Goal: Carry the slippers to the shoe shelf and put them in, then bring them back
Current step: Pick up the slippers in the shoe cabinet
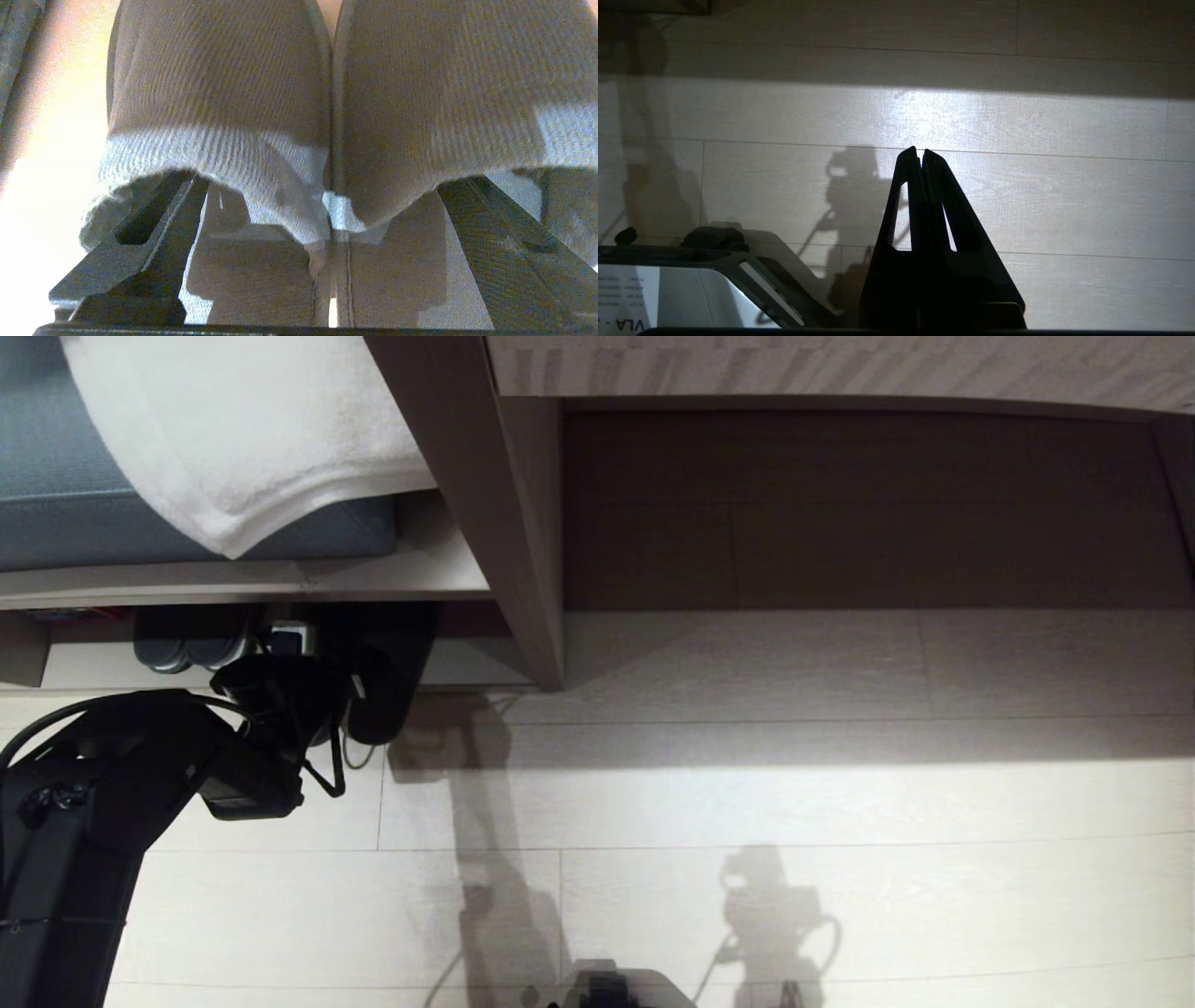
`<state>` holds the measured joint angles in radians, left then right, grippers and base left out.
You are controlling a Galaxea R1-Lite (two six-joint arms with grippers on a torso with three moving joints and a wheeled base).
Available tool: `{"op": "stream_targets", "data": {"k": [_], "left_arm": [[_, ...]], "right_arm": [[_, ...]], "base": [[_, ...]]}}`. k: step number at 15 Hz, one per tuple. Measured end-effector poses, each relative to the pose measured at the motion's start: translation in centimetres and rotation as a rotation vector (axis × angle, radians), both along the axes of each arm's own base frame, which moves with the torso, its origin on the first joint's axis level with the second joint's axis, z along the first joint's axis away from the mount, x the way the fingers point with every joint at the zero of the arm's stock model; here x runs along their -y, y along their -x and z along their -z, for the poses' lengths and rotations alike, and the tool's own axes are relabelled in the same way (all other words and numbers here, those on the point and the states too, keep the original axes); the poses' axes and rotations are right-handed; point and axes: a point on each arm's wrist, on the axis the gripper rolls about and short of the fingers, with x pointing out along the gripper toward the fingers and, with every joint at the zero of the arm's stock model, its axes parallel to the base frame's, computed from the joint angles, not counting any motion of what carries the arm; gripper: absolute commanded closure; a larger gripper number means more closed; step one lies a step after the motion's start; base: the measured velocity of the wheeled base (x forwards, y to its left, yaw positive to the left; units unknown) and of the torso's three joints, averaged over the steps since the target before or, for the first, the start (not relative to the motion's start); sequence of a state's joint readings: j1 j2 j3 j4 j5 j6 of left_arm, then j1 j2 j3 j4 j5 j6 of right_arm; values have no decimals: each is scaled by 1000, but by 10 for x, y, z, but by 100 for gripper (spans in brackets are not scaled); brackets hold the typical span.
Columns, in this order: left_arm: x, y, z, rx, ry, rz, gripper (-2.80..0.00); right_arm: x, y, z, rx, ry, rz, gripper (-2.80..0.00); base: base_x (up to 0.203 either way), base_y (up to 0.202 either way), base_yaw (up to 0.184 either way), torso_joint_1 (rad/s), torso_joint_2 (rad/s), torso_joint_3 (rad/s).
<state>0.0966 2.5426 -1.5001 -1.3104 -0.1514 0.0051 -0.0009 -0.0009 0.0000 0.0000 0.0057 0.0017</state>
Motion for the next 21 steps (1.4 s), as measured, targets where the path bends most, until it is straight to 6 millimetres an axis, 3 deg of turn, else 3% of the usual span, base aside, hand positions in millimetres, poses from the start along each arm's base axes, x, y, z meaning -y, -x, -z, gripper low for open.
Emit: {"op": "stream_targets", "data": {"k": [3,4,21], "left_arm": [[-1,-1,0,3,-4,-3,-280],[0,-1,0,2,-5,-2,0],[-1,0,3,-28,-3,0,0]], "right_arm": [[0,0,0,0,0,0,0],[0,0,0,0,0,0,0],[0,0,0,0,0,1,0]], "base": [[0,0,0,0,0,0],[0,0,0,0,0,0],[0,0,0,0,0,0]]}}
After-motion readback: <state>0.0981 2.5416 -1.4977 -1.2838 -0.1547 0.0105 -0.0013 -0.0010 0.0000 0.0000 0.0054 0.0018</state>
